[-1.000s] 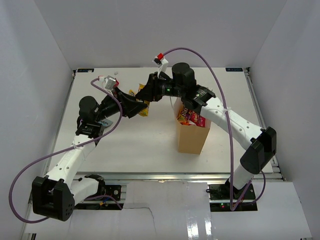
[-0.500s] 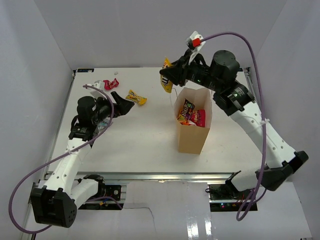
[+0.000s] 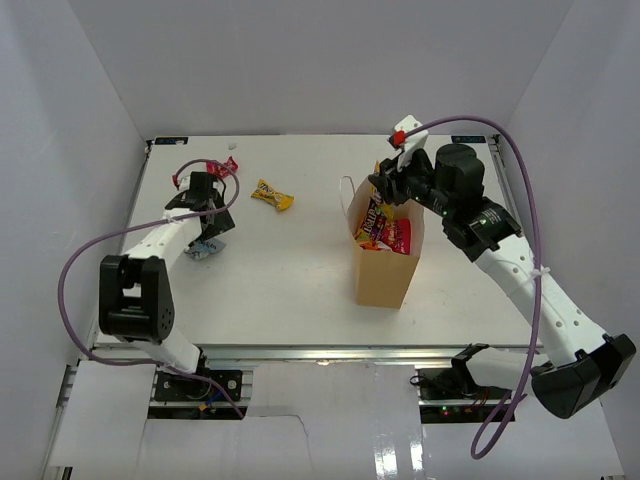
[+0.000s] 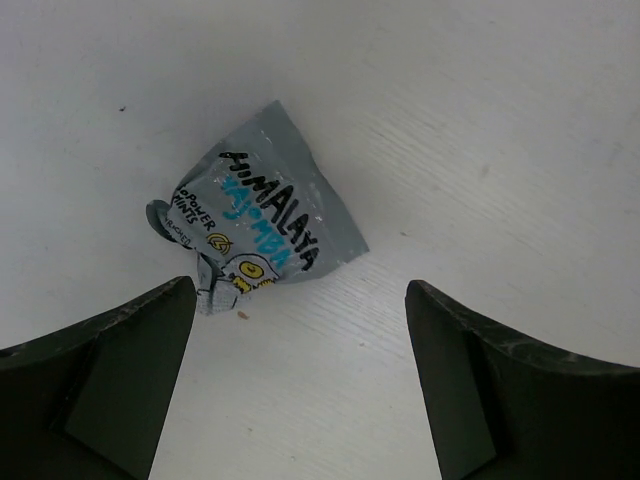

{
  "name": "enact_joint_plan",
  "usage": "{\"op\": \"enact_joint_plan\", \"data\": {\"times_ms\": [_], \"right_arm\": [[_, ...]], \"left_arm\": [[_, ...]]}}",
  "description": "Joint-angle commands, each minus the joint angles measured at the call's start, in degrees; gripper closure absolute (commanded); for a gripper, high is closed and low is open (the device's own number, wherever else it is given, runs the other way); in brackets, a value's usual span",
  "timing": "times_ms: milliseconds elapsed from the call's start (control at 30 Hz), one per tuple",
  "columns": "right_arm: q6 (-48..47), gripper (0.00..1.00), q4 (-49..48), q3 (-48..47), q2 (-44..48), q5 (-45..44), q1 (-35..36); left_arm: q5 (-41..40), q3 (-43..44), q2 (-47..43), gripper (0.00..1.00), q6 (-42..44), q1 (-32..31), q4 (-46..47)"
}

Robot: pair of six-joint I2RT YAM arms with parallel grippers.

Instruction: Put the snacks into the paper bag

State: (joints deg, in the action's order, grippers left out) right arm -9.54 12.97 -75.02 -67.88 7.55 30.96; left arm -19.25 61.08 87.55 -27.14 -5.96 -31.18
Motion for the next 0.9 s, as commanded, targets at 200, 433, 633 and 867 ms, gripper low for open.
{"op": "enact_joint_plan", "data": {"times_ms": [200, 433, 633, 867], "right_arm": [[-1.0, 0.36, -2.3, -0.9, 2.3, 1.7, -1.8], [-0.7, 0.32, -1.9, -1.6, 2.1, 6.3, -3.4], [0.0, 0.31, -1.9, -2.4, 1.4, 8.0, -4.0], [1.1, 0.31, -1.9, -3.4, 1.6, 9.1, -4.5]], "left_arm": [[-8.7, 12.2, 18.2, 0.16, -2.4, 0.6, -12.0], [-11.1, 10.5, 21.2, 0.26, 4.7, 0.4, -13.0], [-9.5, 6.5, 21.8, 0.31, 4.6, 0.4, -12.9], [-2.9, 3.4, 19.5, 0.74, 3.8, 0.4, -11.1]]}}
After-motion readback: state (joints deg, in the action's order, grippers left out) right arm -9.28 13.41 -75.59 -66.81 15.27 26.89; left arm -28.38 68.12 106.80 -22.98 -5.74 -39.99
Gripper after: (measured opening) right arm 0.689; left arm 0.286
